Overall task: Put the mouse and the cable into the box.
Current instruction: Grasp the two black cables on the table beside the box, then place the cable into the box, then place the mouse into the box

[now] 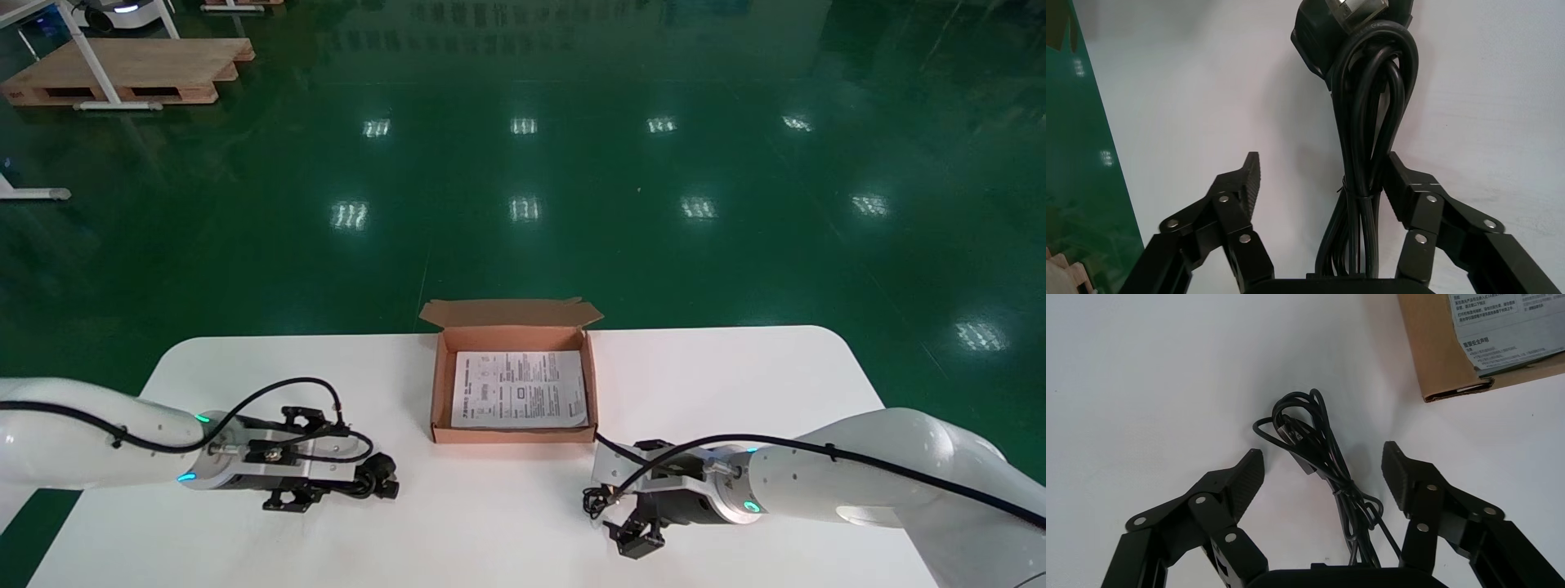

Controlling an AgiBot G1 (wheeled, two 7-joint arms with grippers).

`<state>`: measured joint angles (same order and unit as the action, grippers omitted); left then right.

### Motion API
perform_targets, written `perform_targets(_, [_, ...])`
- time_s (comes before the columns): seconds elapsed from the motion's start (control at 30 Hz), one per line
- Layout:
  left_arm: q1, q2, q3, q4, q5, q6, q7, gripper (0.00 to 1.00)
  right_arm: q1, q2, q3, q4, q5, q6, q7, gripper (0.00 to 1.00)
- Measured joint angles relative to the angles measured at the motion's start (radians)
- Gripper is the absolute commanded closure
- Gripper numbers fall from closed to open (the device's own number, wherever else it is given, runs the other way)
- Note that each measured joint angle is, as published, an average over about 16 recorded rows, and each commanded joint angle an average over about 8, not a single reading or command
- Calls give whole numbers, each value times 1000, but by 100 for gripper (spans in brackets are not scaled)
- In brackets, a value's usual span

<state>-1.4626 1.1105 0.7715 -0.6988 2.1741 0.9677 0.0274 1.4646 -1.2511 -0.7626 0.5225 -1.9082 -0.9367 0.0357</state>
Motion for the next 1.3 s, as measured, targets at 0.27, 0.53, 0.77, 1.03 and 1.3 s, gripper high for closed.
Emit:
perform_targets(0.27, [0,0,0,-1,0,0,0,100,-1,1,1,4,1,0,1,100])
perform_targets(0.53, [1,0,0,-1,0,0,0,100,-2,2,1,6,2,-1,1,100])
perform_targets(0.77, [1,0,0,-1,0,1,0,100,-2,3,1,6,2,-1,2,100])
perform_targets(1.03, [-3,-7,1,-1,6,-1,1,100,0,8,1,5,-2,1,1,100])
perform_targets(1.3, [-42,-38,-8,5,27,-23,-2,100,44,61,-2,1,-42,28,5,100])
